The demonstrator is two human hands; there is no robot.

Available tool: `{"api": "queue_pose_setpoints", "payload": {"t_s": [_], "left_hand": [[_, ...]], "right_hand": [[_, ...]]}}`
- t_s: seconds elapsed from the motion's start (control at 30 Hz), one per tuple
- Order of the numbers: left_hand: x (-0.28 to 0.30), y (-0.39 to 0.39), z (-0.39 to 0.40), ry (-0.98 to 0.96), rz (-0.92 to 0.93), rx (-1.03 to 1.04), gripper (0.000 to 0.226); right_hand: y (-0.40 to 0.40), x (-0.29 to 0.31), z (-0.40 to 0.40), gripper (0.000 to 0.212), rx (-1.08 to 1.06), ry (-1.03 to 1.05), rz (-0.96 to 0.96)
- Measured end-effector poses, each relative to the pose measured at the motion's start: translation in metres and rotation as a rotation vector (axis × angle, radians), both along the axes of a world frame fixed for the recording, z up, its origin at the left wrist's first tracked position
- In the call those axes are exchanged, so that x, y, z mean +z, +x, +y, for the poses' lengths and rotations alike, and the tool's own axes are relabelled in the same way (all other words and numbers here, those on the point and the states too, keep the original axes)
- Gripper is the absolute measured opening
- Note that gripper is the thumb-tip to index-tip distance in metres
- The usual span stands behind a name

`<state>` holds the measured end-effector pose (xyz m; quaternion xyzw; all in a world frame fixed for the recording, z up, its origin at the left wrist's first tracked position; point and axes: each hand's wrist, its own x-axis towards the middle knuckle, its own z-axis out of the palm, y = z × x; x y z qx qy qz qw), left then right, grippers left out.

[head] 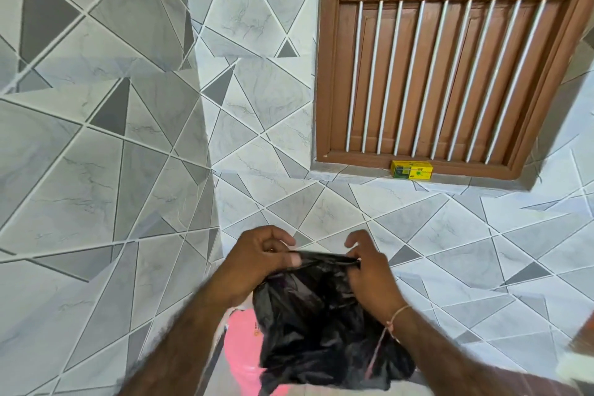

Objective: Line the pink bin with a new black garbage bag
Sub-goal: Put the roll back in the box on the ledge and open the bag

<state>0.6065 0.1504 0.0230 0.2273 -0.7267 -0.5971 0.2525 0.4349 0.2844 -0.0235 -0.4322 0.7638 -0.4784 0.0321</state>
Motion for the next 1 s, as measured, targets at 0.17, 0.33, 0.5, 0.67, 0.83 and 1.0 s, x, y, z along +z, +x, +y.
{"api": "queue_pose_setpoints", "payload": {"t_s": [0.17,0.33,0.5,0.67,0.83,1.0], "left_hand": [[-0.012,0.01,0.0,-0.984,-0.493,-0.264,0.042],[-0.016,0.018,-0.003,-1.367,-0.508,-0.176,0.025],[-0.024,0.008,-0.024,-1.343,-0.923,0.158,0.027],[-0.045,0.007,-0.038,-0.855,-0.828,0.518,0.021],[-0.057,-0.01,-0.019,-0.356,-0.279,0.803,0.02],[-0.078,-0.016,-0.022,-0.461,-0.254,0.526,0.059]], "right_hand": [[-0.019,0.015,0.016,0.024,-0.003,0.389,0.555],[-0.023,0.015,0.033,0.02,0.113,0.531,0.879],[-0.004,0.005,0.039,0.028,0.238,0.559,0.912],[-0.008,-0.016,0.034,0.024,0.172,0.756,1.032],[0.0,-0.01,0.024,0.033,-0.07,0.52,0.592],[-0.011,-0.013,0.023,0.022,-0.261,0.537,0.324]]}}
